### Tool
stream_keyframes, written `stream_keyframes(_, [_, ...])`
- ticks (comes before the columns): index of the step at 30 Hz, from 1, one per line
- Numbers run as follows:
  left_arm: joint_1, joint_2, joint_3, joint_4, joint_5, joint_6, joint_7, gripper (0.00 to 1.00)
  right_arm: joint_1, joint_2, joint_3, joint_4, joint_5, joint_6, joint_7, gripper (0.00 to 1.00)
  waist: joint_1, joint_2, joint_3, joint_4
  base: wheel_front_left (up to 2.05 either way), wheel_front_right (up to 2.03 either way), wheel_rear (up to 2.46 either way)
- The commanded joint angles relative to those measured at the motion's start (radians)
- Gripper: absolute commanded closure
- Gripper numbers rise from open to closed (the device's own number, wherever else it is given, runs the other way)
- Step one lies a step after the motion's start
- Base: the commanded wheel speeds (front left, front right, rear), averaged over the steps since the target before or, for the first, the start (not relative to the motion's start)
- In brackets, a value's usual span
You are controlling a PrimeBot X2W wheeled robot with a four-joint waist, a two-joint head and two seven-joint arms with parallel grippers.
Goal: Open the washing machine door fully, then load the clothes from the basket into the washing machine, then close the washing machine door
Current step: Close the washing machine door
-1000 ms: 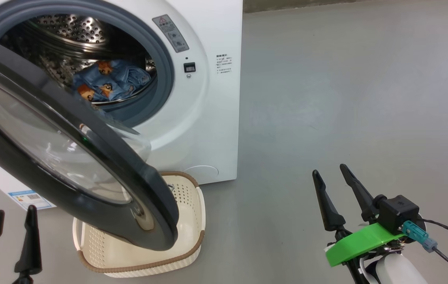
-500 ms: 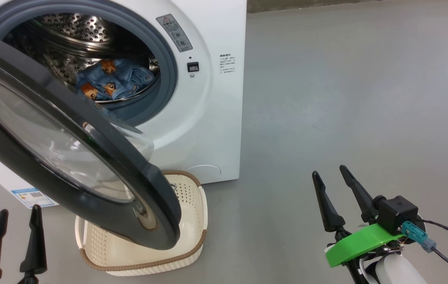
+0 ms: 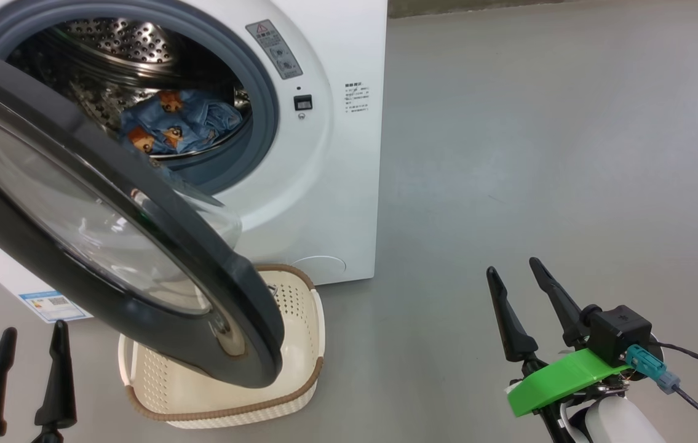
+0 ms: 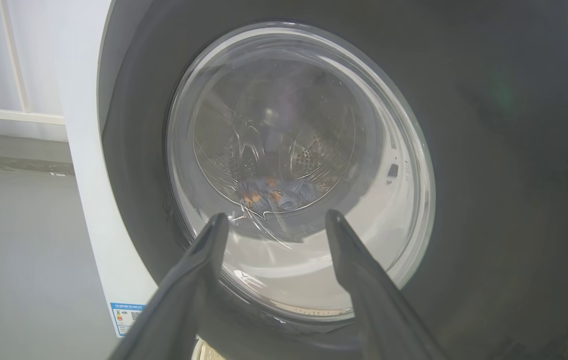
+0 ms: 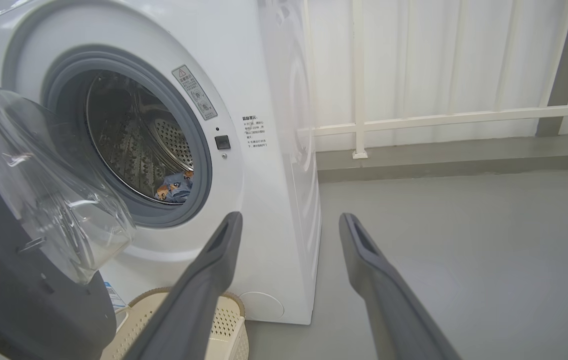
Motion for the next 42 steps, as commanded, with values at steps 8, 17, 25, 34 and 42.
stream_keyframes(8, [-0.034,0.029,0.031,-0.017,0.003,-0.003,-0.009,0.00,-0.024,0.004,0.014,-0.029,-0.007,0.006,-0.009,0.00,0.0000,-0.0001,0.005,0.007,0.00,0.00,0.00])
stream_keyframes(17, [-0.044,0.029,0.018,-0.012,-0.009,-0.003,-0.009,0.00,-0.038,0.004,0.020,-0.032,-0.003,0.006,-0.009,1.00,0.0000,-0.0001,0.007,0.048,0.00,0.00,0.00])
stream_keyframes(25, [-0.048,0.020,0.003,0.003,-0.016,-0.003,-0.009,0.00,-0.074,0.004,0.058,-0.024,0.017,0.006,-0.009,1.00,0.0000,-0.0001,-0.003,0.130,0.00,0.00,0.00])
stream_keyframes(34, [-0.049,0.012,-0.007,0.020,-0.015,-0.003,-0.009,0.00,-0.147,0.004,0.098,-0.065,0.048,0.006,-0.009,1.00,0.0000,-0.0001,-0.018,0.240,0.00,0.00,0.00])
stream_keyframes(42, [-0.047,-0.002,-0.023,0.036,-0.006,-0.003,-0.009,0.00,-0.177,0.004,0.150,-0.220,0.063,0.006,-0.009,1.00,0.0000,-0.0001,-0.046,0.330,0.00,0.00,0.00])
